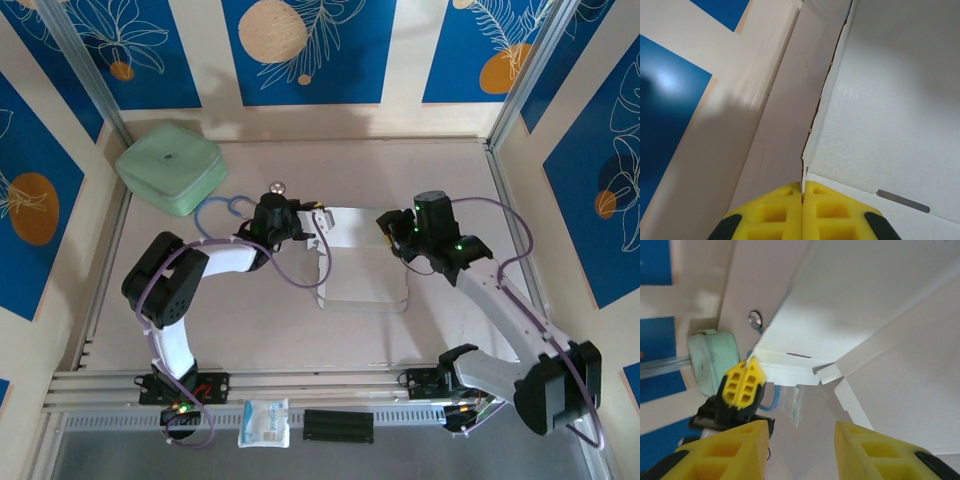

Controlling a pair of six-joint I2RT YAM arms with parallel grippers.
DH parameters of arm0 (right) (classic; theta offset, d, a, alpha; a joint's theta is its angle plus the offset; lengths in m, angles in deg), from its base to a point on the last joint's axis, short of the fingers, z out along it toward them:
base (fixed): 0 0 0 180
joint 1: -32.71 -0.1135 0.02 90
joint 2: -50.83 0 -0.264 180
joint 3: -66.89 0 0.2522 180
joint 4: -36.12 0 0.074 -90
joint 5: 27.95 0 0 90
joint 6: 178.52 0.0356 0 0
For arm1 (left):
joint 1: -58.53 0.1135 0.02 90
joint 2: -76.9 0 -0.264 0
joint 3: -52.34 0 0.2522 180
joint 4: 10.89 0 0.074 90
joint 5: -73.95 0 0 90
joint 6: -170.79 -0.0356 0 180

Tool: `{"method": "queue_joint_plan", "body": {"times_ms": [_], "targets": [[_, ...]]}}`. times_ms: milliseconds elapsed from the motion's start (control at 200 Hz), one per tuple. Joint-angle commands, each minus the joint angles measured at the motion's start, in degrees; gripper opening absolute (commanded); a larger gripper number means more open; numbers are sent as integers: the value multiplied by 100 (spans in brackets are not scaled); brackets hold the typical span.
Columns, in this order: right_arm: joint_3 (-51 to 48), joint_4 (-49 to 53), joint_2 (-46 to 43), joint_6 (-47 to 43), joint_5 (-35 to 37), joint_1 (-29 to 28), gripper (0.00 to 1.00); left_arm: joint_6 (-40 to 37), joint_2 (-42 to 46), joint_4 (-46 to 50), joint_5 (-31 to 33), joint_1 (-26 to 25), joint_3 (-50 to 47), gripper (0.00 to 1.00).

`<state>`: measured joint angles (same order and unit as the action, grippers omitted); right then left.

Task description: Fold the paper box

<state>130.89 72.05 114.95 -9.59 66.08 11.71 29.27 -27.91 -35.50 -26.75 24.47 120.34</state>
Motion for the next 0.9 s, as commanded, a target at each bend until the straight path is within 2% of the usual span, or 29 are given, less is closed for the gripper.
{"method": "queue_joint_plan", "body": {"times_ms": [0,365,645,815,895], "targets": [[52,-760,337,1169,-57,-27,40,-129,-14,-237,44,-86,-71,0],[21,-2442,1533,1418,-164,337,42,-184,6,-175,16,-96,-45,0],[9,-2812,2027,1628,-187,448,30,-55,-4,-268,-62,-95,11,0],[9,-2921,2181,1579,-236,467,33,-52,5,-261,-89,-95,25,0],[-24,-3064,2228,1570,-214,462,25,-50,22,-259,-91,-99,25,0]]}}
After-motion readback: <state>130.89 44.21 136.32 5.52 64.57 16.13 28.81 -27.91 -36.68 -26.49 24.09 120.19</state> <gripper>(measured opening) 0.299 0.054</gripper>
